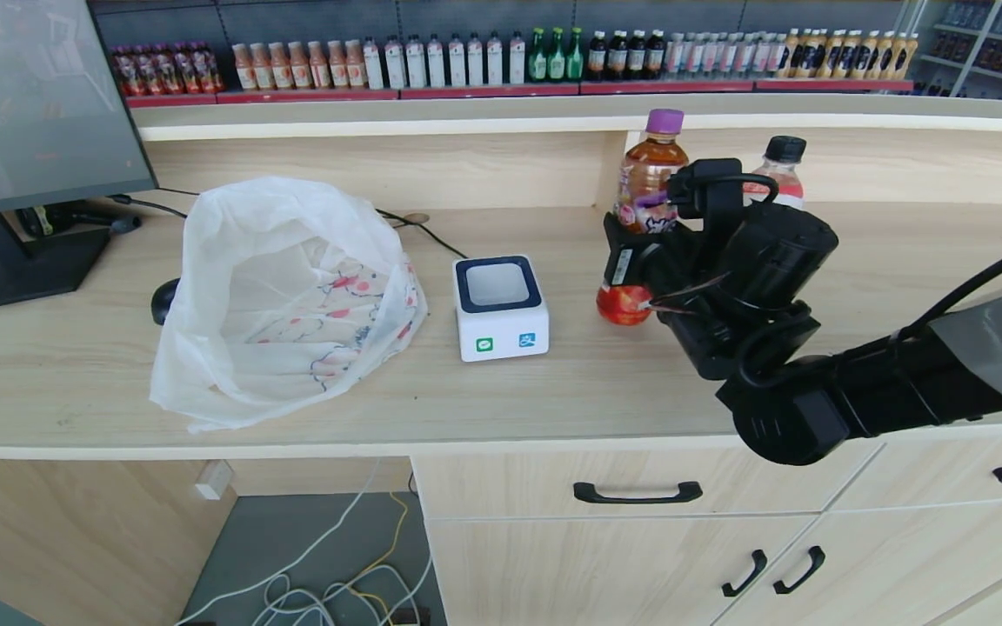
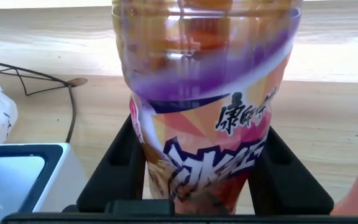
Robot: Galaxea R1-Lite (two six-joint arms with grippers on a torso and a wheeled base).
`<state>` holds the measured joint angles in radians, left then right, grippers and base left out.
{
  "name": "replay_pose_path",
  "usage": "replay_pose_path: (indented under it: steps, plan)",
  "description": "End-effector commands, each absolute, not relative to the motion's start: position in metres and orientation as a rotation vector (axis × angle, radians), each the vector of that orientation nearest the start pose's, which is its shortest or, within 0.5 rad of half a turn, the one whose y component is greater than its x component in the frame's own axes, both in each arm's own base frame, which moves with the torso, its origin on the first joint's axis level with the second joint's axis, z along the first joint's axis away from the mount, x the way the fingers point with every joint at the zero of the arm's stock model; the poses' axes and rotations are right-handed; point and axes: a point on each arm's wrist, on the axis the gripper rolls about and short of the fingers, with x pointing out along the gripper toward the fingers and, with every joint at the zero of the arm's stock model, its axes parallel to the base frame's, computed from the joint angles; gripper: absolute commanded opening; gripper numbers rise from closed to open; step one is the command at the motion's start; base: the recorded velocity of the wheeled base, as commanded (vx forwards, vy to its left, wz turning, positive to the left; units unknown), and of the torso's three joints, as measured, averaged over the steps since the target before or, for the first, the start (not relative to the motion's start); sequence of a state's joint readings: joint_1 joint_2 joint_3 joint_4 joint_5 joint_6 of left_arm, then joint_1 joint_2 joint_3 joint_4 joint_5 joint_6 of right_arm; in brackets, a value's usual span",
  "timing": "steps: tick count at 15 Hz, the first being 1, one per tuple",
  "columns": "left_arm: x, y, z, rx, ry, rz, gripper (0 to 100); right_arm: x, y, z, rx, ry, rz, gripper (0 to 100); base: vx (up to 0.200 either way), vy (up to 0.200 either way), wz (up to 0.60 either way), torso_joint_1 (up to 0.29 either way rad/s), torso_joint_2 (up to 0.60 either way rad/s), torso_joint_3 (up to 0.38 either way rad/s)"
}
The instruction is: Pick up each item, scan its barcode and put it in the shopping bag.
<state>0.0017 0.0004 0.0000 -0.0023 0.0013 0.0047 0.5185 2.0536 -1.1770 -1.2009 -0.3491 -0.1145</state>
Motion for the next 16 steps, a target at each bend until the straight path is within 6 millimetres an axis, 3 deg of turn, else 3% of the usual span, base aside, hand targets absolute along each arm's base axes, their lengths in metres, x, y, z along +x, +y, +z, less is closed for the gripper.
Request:
replay_pose_path:
  steps: [1,6,10,16]
  plan:
    - [-0.023,0.0,0.076,0.005,-0.003,0.003,100,0.346,0.192,0.224,0.035,-0.328,0.156,0,0.0,0.0,0.0,0.0,0.0,0.0]
    - [-0.023,0.0,0.076,0.005,-0.003,0.003,100,0.31,0.192,0.241,0.047,-0.337,0.204,0,0.0,0.0,0.0,0.0,0.0,0.0]
    - [-0.023,0.0,0.076,0.005,-0.003,0.003,100,0.261,0.196,0.255,0.055,-0.348,0.271,0,0.0,0.0,0.0,0.0,0.0,0.0]
    - [-0.023,0.0,0.076,0.005,-0.003,0.003,100,0.201,0.179,0.264,0.059,-0.354,0.32,0,0.0,0.0,0.0,0.0,0.0,0.0]
